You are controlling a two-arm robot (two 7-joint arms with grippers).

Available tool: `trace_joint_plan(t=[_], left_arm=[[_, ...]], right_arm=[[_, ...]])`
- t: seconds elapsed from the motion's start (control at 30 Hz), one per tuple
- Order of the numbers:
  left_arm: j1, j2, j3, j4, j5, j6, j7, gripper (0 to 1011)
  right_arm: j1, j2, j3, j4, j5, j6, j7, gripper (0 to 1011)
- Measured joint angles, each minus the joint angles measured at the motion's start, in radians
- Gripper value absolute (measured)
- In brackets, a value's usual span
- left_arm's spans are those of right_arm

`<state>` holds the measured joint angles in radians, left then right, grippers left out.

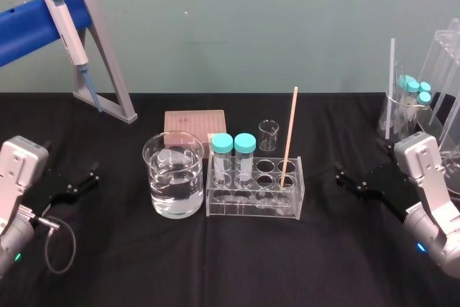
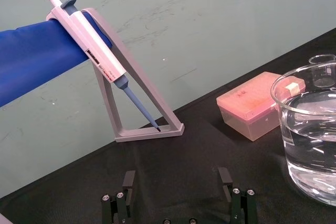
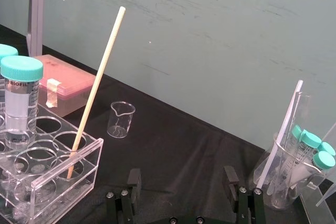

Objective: Hold the thermometer with one hand and immerse one end into the beaker, then reinsert it into the test tube rack.

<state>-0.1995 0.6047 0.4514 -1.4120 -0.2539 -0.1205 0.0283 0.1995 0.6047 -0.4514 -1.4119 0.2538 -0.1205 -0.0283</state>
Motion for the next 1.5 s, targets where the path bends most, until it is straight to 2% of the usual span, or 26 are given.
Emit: trace_joint_plan(t=[0.63, 0.8, 0.93, 1.13, 1.23, 1.37, 1.5], left_arm=[[0.000, 0.000, 0.000, 0.000, 0.000, 0.000, 0.000, 1004], [0.000, 0.000, 0.000, 0.000, 0.000, 0.000, 0.000, 1004], [0.000, 0.000, 0.000, 0.000, 0.000, 0.000, 0.000, 1004], [0.000, 0.000, 0.000, 0.000, 0.000, 0.000, 0.000, 1004], [0.000, 0.000, 0.000, 0.000, 0.000, 0.000, 0.000, 1004], [0.000, 0.000, 0.000, 0.000, 0.000, 0.000, 0.000, 1004], [0.000, 0.000, 0.000, 0.000, 0.000, 0.000, 0.000, 1004]], right_arm=[[-0.002, -0.001, 0.006, -0.002, 0.000, 0.000, 0.001, 1003], [-0.020, -0.001, 0.028, -0.032, 0.005, 0.008, 0.011, 1003], [-0.044, 0.007, 0.044, -0.081, 0.010, 0.024, 0.026, 1003], [-0.071, 0.012, 0.069, -0.139, 0.054, 0.030, 0.071, 1003], [-0.079, 0.008, 0.090, -0.162, 0.099, 0.031, 0.109, 1003], [-0.075, -0.014, 0.111, -0.172, 0.163, 0.038, 0.163, 1003], [-0.050, -0.042, 0.116, -0.150, 0.219, 0.057, 0.222, 1003]])
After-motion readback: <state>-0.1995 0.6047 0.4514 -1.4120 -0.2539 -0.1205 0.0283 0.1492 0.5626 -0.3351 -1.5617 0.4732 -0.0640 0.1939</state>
